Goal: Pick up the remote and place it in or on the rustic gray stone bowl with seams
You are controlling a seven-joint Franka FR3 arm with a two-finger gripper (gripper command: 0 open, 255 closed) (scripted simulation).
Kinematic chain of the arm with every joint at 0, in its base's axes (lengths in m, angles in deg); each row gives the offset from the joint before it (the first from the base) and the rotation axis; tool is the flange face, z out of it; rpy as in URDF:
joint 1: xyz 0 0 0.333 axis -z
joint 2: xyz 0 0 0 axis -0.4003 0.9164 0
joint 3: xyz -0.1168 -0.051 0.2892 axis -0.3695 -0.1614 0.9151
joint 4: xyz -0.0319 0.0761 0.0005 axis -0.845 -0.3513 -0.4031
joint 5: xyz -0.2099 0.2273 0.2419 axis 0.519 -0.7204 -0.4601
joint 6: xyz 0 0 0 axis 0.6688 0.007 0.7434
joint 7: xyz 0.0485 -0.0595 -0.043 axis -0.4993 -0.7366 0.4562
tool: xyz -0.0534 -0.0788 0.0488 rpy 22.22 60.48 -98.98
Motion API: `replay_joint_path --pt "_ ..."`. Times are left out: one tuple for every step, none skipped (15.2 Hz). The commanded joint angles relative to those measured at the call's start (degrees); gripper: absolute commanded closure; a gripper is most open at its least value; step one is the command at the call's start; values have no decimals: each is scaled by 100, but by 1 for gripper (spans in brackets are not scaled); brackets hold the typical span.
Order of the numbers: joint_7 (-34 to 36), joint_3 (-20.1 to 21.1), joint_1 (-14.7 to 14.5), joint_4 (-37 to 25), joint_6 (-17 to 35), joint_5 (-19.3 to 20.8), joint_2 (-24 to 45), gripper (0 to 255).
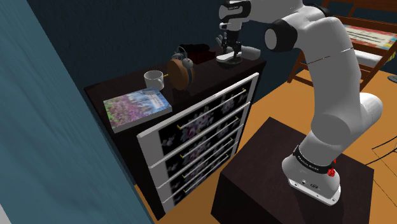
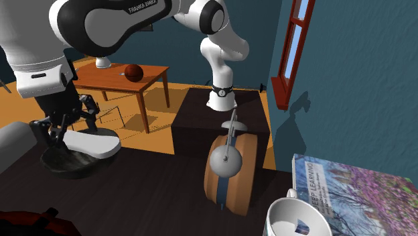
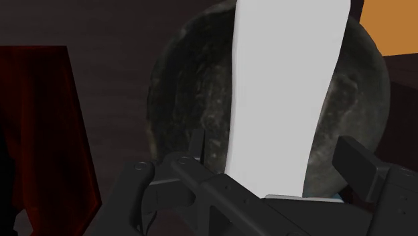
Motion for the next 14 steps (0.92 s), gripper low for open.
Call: replay_joint_path --pt "0 0 0 0 0 0 0 0" --pt "0 0 0 0 0 0 0 0" --pt "18 -3 29 -198 -192 7 1 0" --pt "37 -4 64 -422 -395 11 16 0" --pt "57 -2 107 -679 -612 12 49 0" --pt "75 3 148 -909 -794 8 91 0" --pt "75 4 148 -910 -795 9 91 0" --pt "75 3 148 -910 -795 9 91 0" --pt "75 3 148 -907 -793 9 90 0" --pt "75 3 148 -909 -794 9 91 0" --pt "75 3 148 -910 -795 9 91 0" --pt "75 3 148 -910 -795 9 91 0" --pt "75 3 148 -910 -795 9 91 0" --pt "75 3 148 -910 -795 9 91 0"
